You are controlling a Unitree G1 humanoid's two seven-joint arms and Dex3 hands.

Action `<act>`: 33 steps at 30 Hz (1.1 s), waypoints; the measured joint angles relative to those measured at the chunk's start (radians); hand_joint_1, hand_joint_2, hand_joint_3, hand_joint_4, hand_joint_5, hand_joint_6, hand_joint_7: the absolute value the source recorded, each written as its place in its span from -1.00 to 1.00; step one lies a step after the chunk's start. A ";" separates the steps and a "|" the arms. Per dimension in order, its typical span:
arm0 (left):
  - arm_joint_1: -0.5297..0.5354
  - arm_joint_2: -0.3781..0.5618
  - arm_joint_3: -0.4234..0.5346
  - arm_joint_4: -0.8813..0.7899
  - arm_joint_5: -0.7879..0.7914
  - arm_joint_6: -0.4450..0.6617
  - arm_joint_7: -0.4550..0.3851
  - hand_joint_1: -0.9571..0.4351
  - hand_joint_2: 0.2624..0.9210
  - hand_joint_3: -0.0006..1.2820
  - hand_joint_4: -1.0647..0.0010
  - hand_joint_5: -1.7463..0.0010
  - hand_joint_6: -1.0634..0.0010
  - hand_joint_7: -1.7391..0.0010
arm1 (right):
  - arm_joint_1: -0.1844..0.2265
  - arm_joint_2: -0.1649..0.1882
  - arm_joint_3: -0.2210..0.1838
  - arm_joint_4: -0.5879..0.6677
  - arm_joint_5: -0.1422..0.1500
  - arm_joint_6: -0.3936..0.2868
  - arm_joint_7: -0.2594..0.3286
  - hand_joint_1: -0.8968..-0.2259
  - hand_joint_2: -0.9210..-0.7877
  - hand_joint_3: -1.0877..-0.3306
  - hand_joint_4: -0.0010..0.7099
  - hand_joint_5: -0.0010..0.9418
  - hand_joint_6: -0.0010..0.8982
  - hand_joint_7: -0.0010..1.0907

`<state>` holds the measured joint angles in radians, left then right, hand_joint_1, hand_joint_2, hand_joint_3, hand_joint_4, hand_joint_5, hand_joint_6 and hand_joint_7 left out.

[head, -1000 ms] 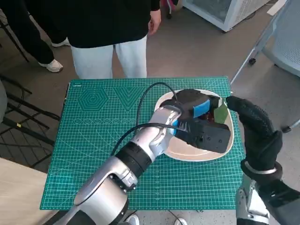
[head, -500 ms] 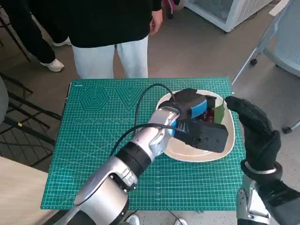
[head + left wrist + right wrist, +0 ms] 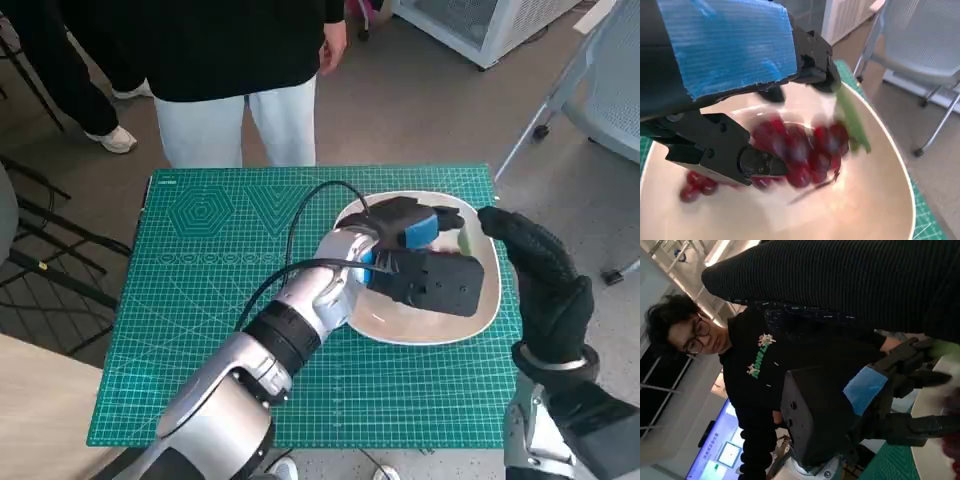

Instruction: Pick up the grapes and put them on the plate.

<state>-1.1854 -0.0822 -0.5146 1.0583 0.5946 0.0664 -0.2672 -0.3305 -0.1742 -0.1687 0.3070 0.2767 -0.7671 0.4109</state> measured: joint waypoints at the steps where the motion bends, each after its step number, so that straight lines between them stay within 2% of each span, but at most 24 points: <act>1: 0.000 0.002 -0.001 -0.004 0.000 -0.001 0.000 -0.40 0.85 -0.94 1.00 0.99 0.79 1.00 | 0.000 0.000 0.001 0.001 0.000 -0.001 0.000 -0.06 -1.00 0.00 -0.50 -0.99 -0.99 -0.24; 9: 0.000 0.008 -0.014 -0.015 0.000 -0.005 -0.001 -0.48 0.98 -0.91 1.00 1.00 0.86 1.00 | -0.002 0.000 0.007 0.017 0.000 -0.012 0.000 -0.07 -1.00 0.02 -0.49 -0.99 -0.98 -0.25; 22: 0.023 0.059 0.014 -0.064 -0.033 -0.072 -0.030 -0.53 1.00 -0.77 1.00 1.00 0.90 1.00 | -0.006 0.001 0.013 0.033 0.000 -0.026 0.000 -0.03 -1.00 0.03 -0.49 -0.99 -0.96 -0.27; 28: 0.080 0.133 0.068 -0.167 -0.085 -0.116 -0.048 -0.53 1.00 -0.65 1.00 1.00 0.88 0.99 | -0.007 0.000 0.014 0.030 0.003 -0.026 0.000 -0.03 -1.00 0.01 -0.50 -1.00 -0.97 -0.28; 33: 0.157 0.207 0.162 -0.266 -0.185 -0.204 -0.055 -0.51 1.00 -0.52 1.00 1.00 0.81 0.97 | -0.007 -0.002 0.011 0.028 0.007 -0.027 0.000 -0.03 -1.00 -0.01 -0.51 -1.00 -0.98 -0.27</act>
<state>-1.0281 0.1247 -0.3525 0.7921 0.4092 -0.1380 -0.3223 -0.3371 -0.1757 -0.1573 0.3351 0.2837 -0.7945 0.4110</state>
